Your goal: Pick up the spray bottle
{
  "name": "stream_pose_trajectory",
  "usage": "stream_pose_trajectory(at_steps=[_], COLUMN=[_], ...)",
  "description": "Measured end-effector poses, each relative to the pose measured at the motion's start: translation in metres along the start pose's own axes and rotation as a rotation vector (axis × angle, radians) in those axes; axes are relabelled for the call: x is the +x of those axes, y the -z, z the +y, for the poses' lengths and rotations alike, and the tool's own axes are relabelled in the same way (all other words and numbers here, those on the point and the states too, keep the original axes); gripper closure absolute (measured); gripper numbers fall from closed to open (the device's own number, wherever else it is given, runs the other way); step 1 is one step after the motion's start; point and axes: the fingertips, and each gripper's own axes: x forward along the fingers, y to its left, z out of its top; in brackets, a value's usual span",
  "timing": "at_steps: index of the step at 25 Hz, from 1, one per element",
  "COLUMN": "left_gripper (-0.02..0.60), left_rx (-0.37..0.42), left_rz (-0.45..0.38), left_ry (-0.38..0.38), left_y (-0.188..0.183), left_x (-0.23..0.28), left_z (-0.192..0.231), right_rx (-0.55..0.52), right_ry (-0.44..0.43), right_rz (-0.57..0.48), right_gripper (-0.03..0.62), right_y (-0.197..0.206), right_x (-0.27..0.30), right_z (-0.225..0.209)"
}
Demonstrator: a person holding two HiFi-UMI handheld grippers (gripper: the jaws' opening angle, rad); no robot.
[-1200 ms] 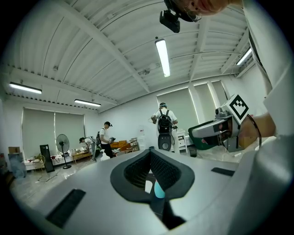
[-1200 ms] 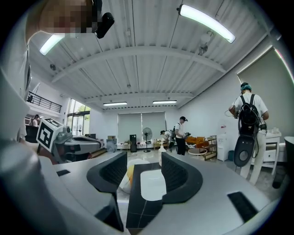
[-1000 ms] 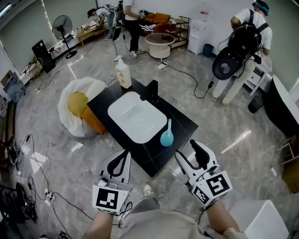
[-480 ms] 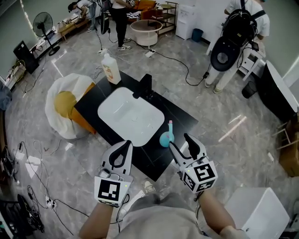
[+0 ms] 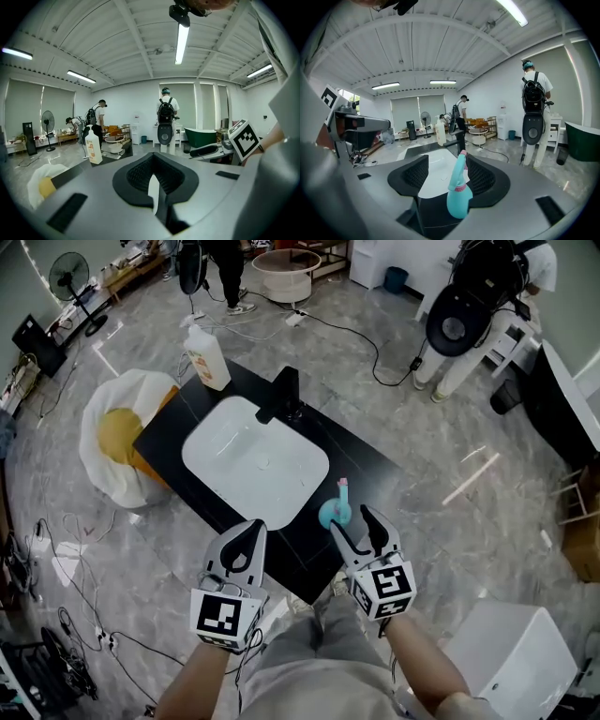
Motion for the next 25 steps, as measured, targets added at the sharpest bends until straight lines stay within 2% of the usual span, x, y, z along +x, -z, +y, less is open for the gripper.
stream_pose_trajectory(at_steps=[7,11,16,25], left_gripper=[0.565,0.565,0.565,0.565], left_rx=[-0.015,-0.037,-0.055,-0.068], left_rz=[0.080,0.127,0.170,0.204], left_ry=[0.007,0.008,0.016,0.012], left_y=[0.040,0.062,0.079,0.086], left_x=[0.024,0.034,0.046,0.054], left_z=[0.003,0.004,0.004,-0.002], right_rx=[-0.029,-0.004,0.037,-0.057], right_ry=[0.023,0.035,0.047,0.048], right_rz=[0.100,0.125,0.131,0.123], right_gripper=[0.316,0.313,0.313,0.339], right_y=[0.046,0.065,0.078,0.076], right_x=[0.029,0.044,0.065,0.080], right_z=[-0.007,-0.016,-0.025,-0.033])
